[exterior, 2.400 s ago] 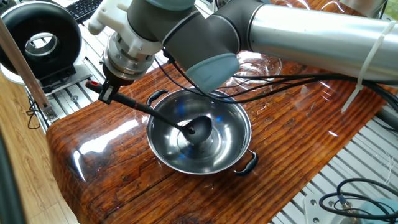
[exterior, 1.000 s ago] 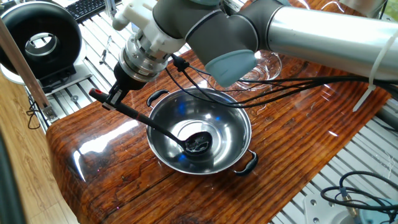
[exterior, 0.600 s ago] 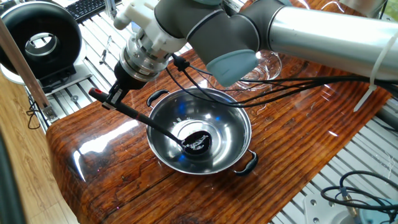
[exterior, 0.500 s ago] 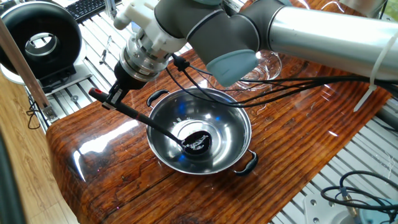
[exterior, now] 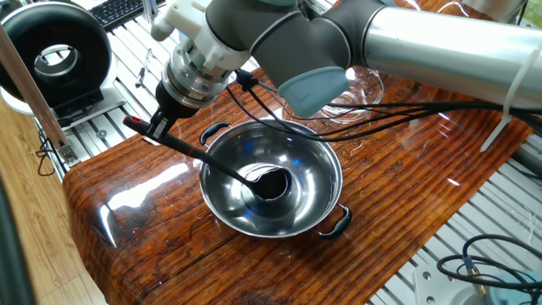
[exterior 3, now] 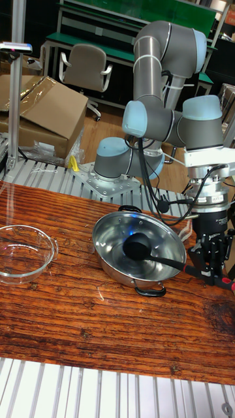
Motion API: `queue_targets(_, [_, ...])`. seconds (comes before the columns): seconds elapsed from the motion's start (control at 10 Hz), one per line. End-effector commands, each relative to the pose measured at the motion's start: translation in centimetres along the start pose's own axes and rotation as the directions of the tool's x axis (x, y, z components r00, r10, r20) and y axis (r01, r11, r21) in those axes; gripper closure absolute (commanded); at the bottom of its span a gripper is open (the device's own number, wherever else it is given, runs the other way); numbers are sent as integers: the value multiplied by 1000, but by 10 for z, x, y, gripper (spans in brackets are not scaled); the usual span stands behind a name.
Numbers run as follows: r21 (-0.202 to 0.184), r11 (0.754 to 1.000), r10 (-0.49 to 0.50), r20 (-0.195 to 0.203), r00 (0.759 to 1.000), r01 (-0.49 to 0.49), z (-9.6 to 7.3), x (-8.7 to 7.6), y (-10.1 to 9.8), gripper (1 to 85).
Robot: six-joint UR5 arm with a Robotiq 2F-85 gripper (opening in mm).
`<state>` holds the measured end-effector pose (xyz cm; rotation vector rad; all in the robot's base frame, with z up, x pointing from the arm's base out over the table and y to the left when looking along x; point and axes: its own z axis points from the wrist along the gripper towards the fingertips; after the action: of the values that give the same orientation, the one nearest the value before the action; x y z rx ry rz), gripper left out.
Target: Scoop water with a large spoon from one bowl to another
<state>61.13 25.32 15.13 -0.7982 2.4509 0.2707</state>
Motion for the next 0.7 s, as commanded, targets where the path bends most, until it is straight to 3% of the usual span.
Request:
queue_targets(0.0, [28, 1000, 8, -1, 1000, -8, -8, -7, -5, 847])
queue_targets(0.3, [52, 998, 28, -2, 1000, -28, -15, -12, -8, 847])
queue_targets(0.6, [12, 997, 73, 30, 997, -73, -11, -18, 2, 847])
